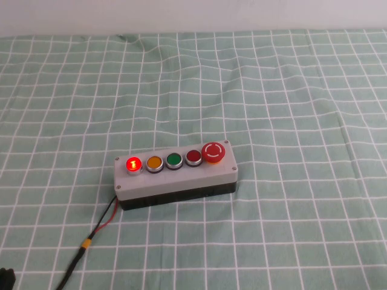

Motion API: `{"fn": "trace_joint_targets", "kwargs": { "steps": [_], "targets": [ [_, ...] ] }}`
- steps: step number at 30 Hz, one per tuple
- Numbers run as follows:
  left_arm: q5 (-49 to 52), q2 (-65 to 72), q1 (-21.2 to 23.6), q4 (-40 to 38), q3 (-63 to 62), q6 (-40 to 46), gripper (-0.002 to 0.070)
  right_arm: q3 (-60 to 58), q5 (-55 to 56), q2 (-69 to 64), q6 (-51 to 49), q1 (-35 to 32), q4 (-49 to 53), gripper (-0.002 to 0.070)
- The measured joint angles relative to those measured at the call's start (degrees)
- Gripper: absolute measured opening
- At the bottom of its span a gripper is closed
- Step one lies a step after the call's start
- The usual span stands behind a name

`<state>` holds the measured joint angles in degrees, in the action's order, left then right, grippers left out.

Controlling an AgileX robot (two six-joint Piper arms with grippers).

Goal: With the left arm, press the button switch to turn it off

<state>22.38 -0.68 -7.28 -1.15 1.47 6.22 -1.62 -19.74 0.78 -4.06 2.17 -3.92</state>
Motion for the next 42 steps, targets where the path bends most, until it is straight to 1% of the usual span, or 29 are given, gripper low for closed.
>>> {"fn": "trace_joint_targets", "kwargs": {
  "steps": [37,42],
  "targets": [
    [0.0,0.0,0.0,0.0,0.0,0.0,-0.0002,0.0,0.0,0.0,0.0,0.0,0.0,-0.0017],
    [-2.5,0.0,0.0,0.0,0.0,-0.1,-0.0002,0.0,0.0,0.0,0.0,0.0,0.0,-0.0017]
  ]
}}
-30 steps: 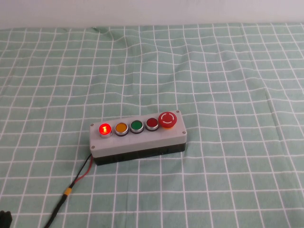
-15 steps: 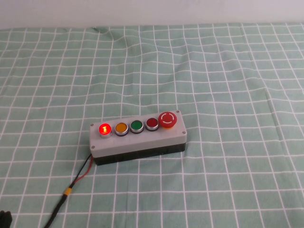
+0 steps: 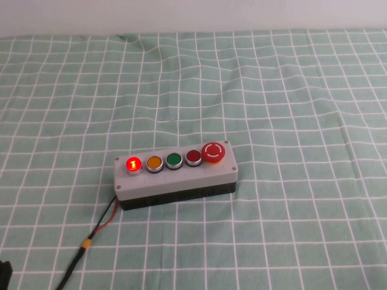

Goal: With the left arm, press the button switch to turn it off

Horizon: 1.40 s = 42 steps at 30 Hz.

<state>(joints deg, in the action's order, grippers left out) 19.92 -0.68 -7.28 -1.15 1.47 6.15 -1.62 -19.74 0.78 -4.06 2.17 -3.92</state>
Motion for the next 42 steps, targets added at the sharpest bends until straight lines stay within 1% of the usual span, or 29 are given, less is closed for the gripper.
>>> {"fn": "trace_joint_targets", "kwargs": {
  "steps": [2,7,11,13,19,22,24,30,32,37,39,42],
  "targets": [
    [-3.3,0.0,0.0,0.0,0.0,0.0,-0.0002,0.0,0.0,0.0,0.0,0.0,0.0,-0.0017],
    [-17.6,0.0,0.0,0.0,0.0,0.0,-0.0002,0.0,0.0,0.0,0.0,0.0,0.0,-0.0017],
    [-26.5,0.0,0.0,0.0,0.0,0.0,-0.0002,0.0,0.0,0.0,0.0,0.0,0.0,-0.0017],
    [-28.1,0.0,0.0,0.0,0.0,0.0,-0.0002,0.0,0.0,0.0,0.0,0.0,0.0,-0.0017],
    [-28.4,0.0,0.0,-0.2,0.0,0.0,-0.0002,0.0,0.0,0.0,0.0,0.0,0.0,-0.0017],
    [-31.4,0.0,0.0,-0.5,0.0,-1.2,-0.0002,0.0,0.0,0.0,0.0,0.0,0.0,-0.0017],
    [-35.3,0.0,0.0,-0.6,0.0,-2.4,-0.0002,0.0,0.0,0.0,0.0,0.0,0.0,-0.0017],
    [-53.5,0.0,0.0,-0.6,0.0,-4.1,-0.0002,0.0,0.0,0.0,0.0,0.0,0.0,-0.0017],
    [-57.1,0.0,0.0,-0.6,0.0,-4.8,-0.0002,0.0,0.0,0.0,0.0,0.0,0.0,-0.0017],
    [-55.7,0.0,0.0,-0.6,-5.8,-6.1,-0.0002,0.0,0.0,0.0,0.0,0.0,0.0,-0.0017],
    [-52.9,-0.1,0.0,-0.6,-9.4,-6.1,-0.0002,0.0,0.0,0.0,0.0,0.0,0.0,-0.0017],
    [-45.6,-0.1,0.0,-0.6,-15.6,-6.1,-0.0002,0.0,0.0,0.0,0.0,0.0,0.0,-0.0017]
  ]
}}
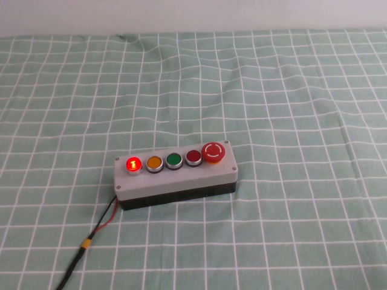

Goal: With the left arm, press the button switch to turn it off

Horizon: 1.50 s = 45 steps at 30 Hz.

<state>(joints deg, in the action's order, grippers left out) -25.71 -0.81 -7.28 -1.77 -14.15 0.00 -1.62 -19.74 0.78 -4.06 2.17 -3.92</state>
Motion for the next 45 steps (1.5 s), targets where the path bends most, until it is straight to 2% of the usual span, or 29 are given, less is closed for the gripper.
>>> {"fn": "trace_joint_targets", "kwargs": {
  "steps": [6,13,22,28,34,38,45],
  "targets": [
    [16.9,1.1,0.0,0.0,-12.2,-0.5,-0.0002,0.0,0.0,0.0,0.0,0.0,0.0,-0.0017],
    [38.5,10.8,0.0,0.0,-23.4,-5.8,-0.0002,0.0,0.0,0.0,0.0,0.0,0.0,-0.0017],
    [56.8,26.1,0.0,-7.0,-29.7,-7.9,-0.0002,0.0,0.0,0.0,0.0,0.0,0.0,-0.0017],
    [58.6,33.9,0.0,-10.1,-31.5,-5.4,-0.0002,0.0,0.0,0.0,0.0,0.0,0.0,-0.0017],
    [51.7,37.0,0.0,-14.2,-31.7,-3.6,-0.0002,0.0,0.0,0.0,0.0,0.0,0.0,-0.0017],
    [50.7,38.5,0.0,-15.0,-31.7,0.0,-0.0002,0.0,0.0,0.0,0.0,0.0,0.0,-0.0017],
    [58.0,44.0,0.0,-15.4,-35.8,8.2,-0.0002,0.0,0.0,0.0,0.0,0.0,0.0,-0.0017]
  ]
}}
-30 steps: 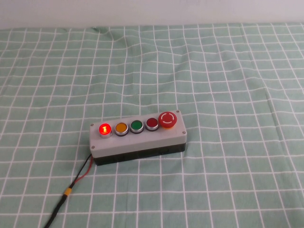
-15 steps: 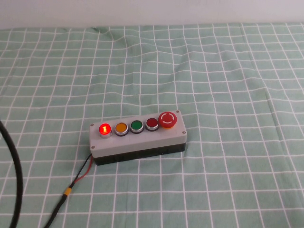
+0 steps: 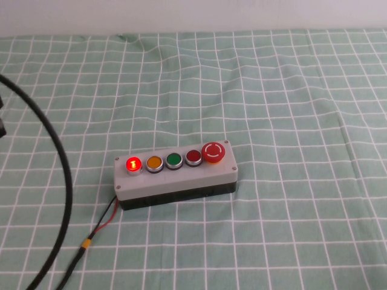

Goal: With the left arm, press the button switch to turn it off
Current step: Press the button to turn off

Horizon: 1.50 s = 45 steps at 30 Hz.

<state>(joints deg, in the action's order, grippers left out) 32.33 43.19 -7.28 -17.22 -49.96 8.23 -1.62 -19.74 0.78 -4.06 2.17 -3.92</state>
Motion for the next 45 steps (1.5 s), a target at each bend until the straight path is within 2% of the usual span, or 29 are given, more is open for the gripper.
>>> {"fn": "trace_joint_targets", "kwargs": {
  "steps": [10,16,24,33,45],
  "targets": [
    [11.7,14.5,0.0,0.0,-11.5,4.0,-0.0002,0.0,0.0,0.0,0.0,0.0,0.0,-0.0017],
    [12.2,20.8,-0.8,-0.1,-12.0,4.8,-0.0002,0.0,0.0,0.0,0.0,0.0,0.0,-0.0017],
    [8.4,29.0,-6.0,-0.3,-12.7,6.1,-0.0002,0.0,0.0,0.0,0.0,0.0,0.0,-0.0017],
    [10.5,40.2,-10.5,1.7,-20.7,6.8,-0.0003,0.0,0.0,0.0,0.0,0.0,0.0,-0.0017],
    [18.9,49.1,-10.9,5.2,-25.0,3.0,-0.0002,0.0,0.0,0.0,0.0,0.0,0.0,-0.0017]
  ]
}}
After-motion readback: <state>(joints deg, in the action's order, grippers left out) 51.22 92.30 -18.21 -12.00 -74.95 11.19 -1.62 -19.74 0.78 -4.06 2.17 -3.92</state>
